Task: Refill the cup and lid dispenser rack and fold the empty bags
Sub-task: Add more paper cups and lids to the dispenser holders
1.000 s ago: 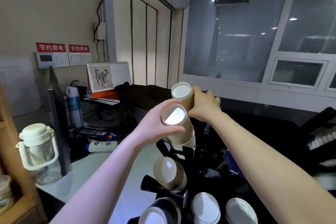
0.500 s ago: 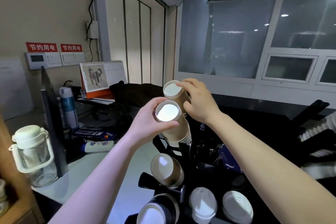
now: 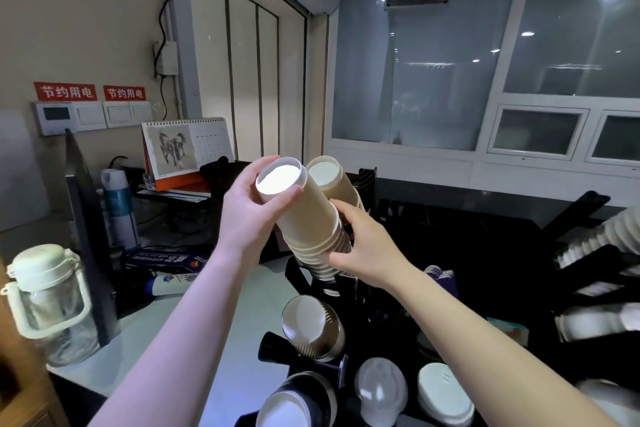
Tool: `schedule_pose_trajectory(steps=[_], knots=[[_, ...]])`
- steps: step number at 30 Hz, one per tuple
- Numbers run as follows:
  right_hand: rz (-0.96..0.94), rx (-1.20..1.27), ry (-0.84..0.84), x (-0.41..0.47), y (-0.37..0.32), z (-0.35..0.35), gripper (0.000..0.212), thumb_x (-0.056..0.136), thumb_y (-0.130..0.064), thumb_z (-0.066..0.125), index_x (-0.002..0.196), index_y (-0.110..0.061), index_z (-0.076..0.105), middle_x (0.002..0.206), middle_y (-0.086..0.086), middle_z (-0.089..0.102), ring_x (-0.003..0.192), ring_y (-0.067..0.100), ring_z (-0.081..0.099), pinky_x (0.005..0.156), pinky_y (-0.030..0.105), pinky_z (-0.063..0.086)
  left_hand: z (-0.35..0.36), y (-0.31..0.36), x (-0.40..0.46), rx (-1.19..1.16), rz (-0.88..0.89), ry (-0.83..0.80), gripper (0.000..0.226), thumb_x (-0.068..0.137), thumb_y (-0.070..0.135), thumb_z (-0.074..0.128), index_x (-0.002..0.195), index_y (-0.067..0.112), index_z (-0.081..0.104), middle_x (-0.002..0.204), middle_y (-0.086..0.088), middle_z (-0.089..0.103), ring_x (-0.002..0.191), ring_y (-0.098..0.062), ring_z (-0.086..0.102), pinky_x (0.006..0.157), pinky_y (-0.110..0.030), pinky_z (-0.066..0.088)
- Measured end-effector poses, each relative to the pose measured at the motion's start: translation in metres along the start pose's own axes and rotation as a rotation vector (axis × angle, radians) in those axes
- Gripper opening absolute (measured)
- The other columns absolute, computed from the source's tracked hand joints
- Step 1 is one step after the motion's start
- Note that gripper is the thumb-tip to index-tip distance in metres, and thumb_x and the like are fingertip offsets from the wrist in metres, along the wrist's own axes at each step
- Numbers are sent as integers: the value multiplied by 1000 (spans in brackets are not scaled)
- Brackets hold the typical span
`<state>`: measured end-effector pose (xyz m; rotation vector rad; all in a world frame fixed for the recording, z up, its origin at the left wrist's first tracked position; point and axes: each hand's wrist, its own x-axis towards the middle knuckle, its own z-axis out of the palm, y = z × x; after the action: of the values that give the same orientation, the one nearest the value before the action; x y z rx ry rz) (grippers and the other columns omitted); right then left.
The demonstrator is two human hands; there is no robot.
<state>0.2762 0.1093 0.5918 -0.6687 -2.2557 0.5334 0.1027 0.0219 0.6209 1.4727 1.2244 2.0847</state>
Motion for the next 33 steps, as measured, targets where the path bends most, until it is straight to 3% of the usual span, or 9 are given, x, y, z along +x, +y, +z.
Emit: schedule_pose_trajectory(steps=[3, 8, 15, 19, 22, 24, 27, 31, 33], knots=[[71, 113, 26, 1, -1, 12, 75, 63, -30, 83, 128, -33, 46, 119, -20, 57, 109, -3, 53, 91, 21, 43, -1, -3, -3, -43, -24, 43, 54, 59, 44, 79, 110, 30, 65, 110, 5, 68, 102, -9, 63, 82, -25, 48], [173, 207, 26, -3, 2, 21, 78, 56, -46, 84, 122, -41, 42, 106, -32, 57, 98, -14, 54, 70, 2, 41, -4, -5, -10, -41, -31, 12, 49, 60, 43, 80, 105, 33, 66, 106, 8, 69, 99, -8, 63, 81, -27, 49], [324, 38, 64, -4, 15, 28, 68, 56, -33, 86, 109, -30, 43, 104, -12, 59, 91, 10, 58, 71, 28, 43, -14, 30, 8, -87, 40, 62, 53, 66, 42, 78, 112, 20, 67, 105, 2, 67, 96, -15, 59, 83, -37, 48], [329, -31, -26, 1, 12, 26, 74, 59, -34, 84, 118, -29, 40, 108, -11, 57, 95, 12, 56, 73, 27, 42, -16, 42, 13, -102, 50, 59, 66, 64, 42, 77, 121, 13, 60, 111, -5, 63, 102, -20, 58, 91, -44, 48], [291, -27, -46, -2, 9, 19, 70, 64, -33, 78, 125, -33, 46, 111, -17, 58, 98, 5, 56, 73, 17, 41, -17, 40, 12, -185, 41, 113, 75, 62, 42, 77, 126, 12, 52, 119, -9, 59, 110, -25, 58, 100, -47, 47], [265, -17, -4, -1, 4, 11, 62, 68, -25, 70, 127, -32, 51, 115, -19, 58, 99, 1, 56, 79, 12, 40, -14, 36, 16, -192, 53, 118, 68, 67, 38, 78, 125, 17, 49, 122, -8, 57, 110, -20, 57, 99, -40, 48], [226, -4, 110, 1, -3, -3, 50, 76, -15, 63, 125, -26, 59, 112, -16, 60, 102, -2, 54, 92, 14, 40, -4, 30, 28, -142, 96, 110, 57, 73, 31, 75, 122, 22, 47, 118, -1, 54, 102, -7, 57, 87, -21, 48], [237, -13, 182, -1, -2, -20, 37, 81, -13, 62, 116, -24, 66, 111, -13, 64, 103, 1, 55, 92, 17, 42, 11, 12, 46, -31, 83, 32, 53, 80, 27, 76, 121, 25, 44, 112, 10, 53, 90, 9, 56, 76, -8, 44], [241, -39, 205, -4, 2, -26, 34, 81, -13, 61, 111, -26, 68, 108, -13, 67, 103, 3, 60, 92, 20, 45, 20, 2, 51, 46, 49, -32, 53, 80, 27, 76, 121, 29, 43, 112, 12, 53, 93, 6, 55, 71, -4, 42]])
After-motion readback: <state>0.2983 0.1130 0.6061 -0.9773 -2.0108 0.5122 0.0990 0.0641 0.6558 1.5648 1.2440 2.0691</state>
